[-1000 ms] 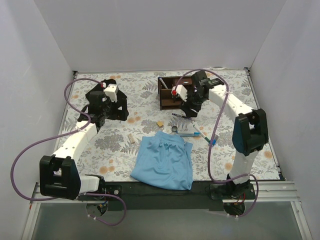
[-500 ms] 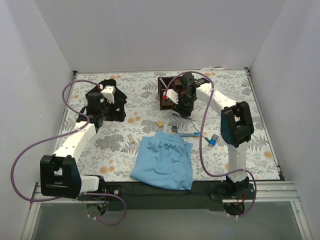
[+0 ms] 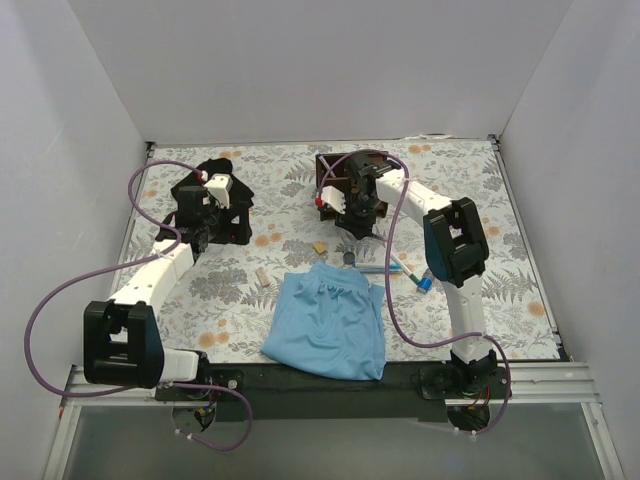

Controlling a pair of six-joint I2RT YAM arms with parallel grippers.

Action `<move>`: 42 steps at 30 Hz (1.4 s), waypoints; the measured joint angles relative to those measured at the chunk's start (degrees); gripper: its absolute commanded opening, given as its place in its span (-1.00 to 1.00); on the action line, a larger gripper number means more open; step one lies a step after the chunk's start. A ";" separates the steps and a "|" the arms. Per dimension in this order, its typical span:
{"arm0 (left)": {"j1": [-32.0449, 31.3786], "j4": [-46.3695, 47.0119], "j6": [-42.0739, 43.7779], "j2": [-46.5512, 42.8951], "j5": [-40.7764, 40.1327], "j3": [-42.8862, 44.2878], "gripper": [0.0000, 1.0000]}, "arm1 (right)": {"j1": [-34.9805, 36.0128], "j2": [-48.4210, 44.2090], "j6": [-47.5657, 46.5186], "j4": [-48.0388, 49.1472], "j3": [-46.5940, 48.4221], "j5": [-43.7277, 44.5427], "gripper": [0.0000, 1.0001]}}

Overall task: Sort the stationery into containers
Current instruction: Pick up the pen from the center of the board.

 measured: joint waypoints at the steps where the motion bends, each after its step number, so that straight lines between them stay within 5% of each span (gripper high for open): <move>1: 0.00 -0.04 0.00 0.33 0.02 0.02 0.86 | 0.00 0.09 0.00 0.17 0.11 0.11 0.04; 12: 0.04 -0.42 0.00 2.71 0.63 0.83 0.84 | 0.00 2.51 -0.24 0.52 0.87 0.59 0.03; 22: 0.04 -0.63 0.02 2.71 0.90 1.60 0.83 | 0.50 2.56 -0.28 0.37 0.74 0.52 -0.95; 34: 0.04 -0.57 0.39 2.71 1.55 1.60 0.82 | 0.76 -3.21 -0.02 -2.43 -0.70 -1.42 -0.97; 42: 0.04 -0.74 0.39 3.02 2.62 2.25 0.80 | -0.24 -12.72 8.07 -2.14 13.94 -15.30 -0.97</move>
